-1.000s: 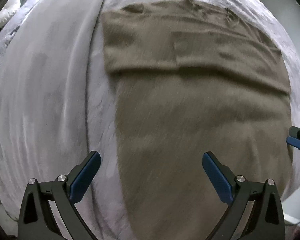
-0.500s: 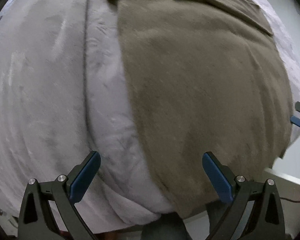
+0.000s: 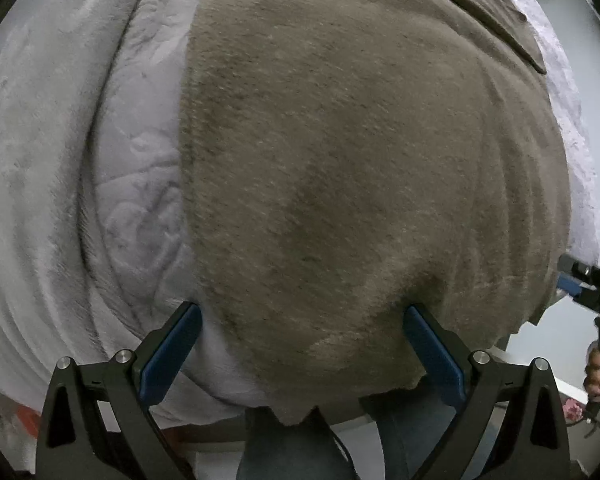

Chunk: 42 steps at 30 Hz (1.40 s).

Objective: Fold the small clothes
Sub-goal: 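Lower both grippers onto the sweater hem and close them on it, then lift the hem with both grippers and fold it toward the collar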

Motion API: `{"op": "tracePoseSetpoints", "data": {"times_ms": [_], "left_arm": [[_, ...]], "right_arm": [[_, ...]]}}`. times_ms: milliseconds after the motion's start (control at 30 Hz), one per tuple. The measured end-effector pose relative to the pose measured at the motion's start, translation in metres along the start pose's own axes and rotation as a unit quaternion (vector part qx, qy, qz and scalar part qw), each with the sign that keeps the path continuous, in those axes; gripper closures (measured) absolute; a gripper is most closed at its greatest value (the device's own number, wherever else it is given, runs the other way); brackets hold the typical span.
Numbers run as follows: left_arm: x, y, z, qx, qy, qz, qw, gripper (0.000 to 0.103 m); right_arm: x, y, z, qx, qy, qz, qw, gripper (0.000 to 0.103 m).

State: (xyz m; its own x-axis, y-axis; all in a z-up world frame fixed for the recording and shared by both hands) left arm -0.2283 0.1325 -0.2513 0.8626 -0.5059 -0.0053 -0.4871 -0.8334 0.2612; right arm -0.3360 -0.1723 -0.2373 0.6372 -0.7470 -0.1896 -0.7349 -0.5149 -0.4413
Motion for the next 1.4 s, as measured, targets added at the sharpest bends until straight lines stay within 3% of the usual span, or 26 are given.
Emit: {"op": "tracePoseSetpoints", "data": {"times_ms": [33,133,200,233,267,300,333,367,500,800,867,1000,1200,1400], "left_arm": [[-0.004,0.006,0.001,-0.007,0.002,-0.007,0.9999,0.002],[-0.015,0.023,0.007,-0.036,0.000,-0.028,0.9990,0.017],[-0.020,0.027,0.010,-0.046,0.002,-0.042,0.9981,0.029],[-0.022,0.029,0.010,-0.054,0.003,-0.048,0.9974,0.042],[-0.027,0.032,0.009,-0.062,0.005,-0.055,0.9966,0.056],[-0.029,0.033,0.008,-0.074,0.010,-0.063,0.9952,0.064],[-0.031,0.034,0.007,-0.086,0.014,-0.069,0.9938,0.082],[-0.033,0.035,0.004,-0.107,0.021,-0.082,0.9907,0.089],[-0.032,0.029,-0.022,-0.139,0.059,-0.118,0.9815,0.089],[-0.015,0.003,-0.117,-0.131,0.169,-0.101,0.9716,0.089],[0.026,0.000,-0.129,-0.134,0.180,-0.096,0.9698,0.089],[0.069,-0.009,-0.160,-0.146,0.203,-0.078,0.9651,0.089],[0.157,-0.012,-0.192,-0.160,0.245,-0.052,0.9547,0.089],[0.240,-0.023,-0.199,-0.155,0.242,0.000,0.9579,0.089]], "right_arm": [[-0.003,-0.005,0.002,0.023,-0.013,-0.003,1.000,0.017],[-0.013,-0.019,0.007,0.075,-0.051,-0.017,0.996,0.017],[-0.019,-0.023,0.009,0.083,-0.064,-0.028,0.994,0.018],[-0.020,-0.021,0.011,0.080,-0.064,-0.026,0.994,0.020],[-0.020,-0.018,0.012,0.081,-0.066,-0.016,0.994,0.031],[-0.019,-0.015,0.013,0.080,-0.068,-0.006,0.994,0.061],[-0.021,-0.009,0.013,0.078,-0.073,0.006,0.994,0.081],[-0.021,-0.006,0.012,0.085,-0.079,0.014,0.993,0.089],[-0.026,-0.022,-0.014,0.142,-0.076,-0.020,0.987,0.090],[0.009,-0.089,-0.085,0.272,-0.050,-0.046,0.960,0.089],[0.015,-0.102,-0.094,0.288,-0.035,-0.047,0.956,0.089],[0.033,-0.135,-0.118,0.312,0.011,-0.053,0.948,0.089],[0.085,-0.186,-0.154,0.332,0.065,-0.051,0.940,0.090],[0.152,-0.214,-0.157,0.333,0.097,-0.021,0.938,0.090]]}}
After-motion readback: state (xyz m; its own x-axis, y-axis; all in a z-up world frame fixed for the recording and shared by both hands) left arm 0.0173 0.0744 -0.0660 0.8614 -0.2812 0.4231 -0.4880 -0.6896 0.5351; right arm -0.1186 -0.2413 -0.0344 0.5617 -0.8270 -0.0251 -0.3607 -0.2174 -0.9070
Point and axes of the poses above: each gripper's, at about its wrist camera, not at the fingertips, and z roughly the way its jaws point, y to its right, x to its top, the point moved 9 cm from there along z, roughly the way its jaws point, and after that the axes turned 12 degrees about z, right-handed, at the moved point
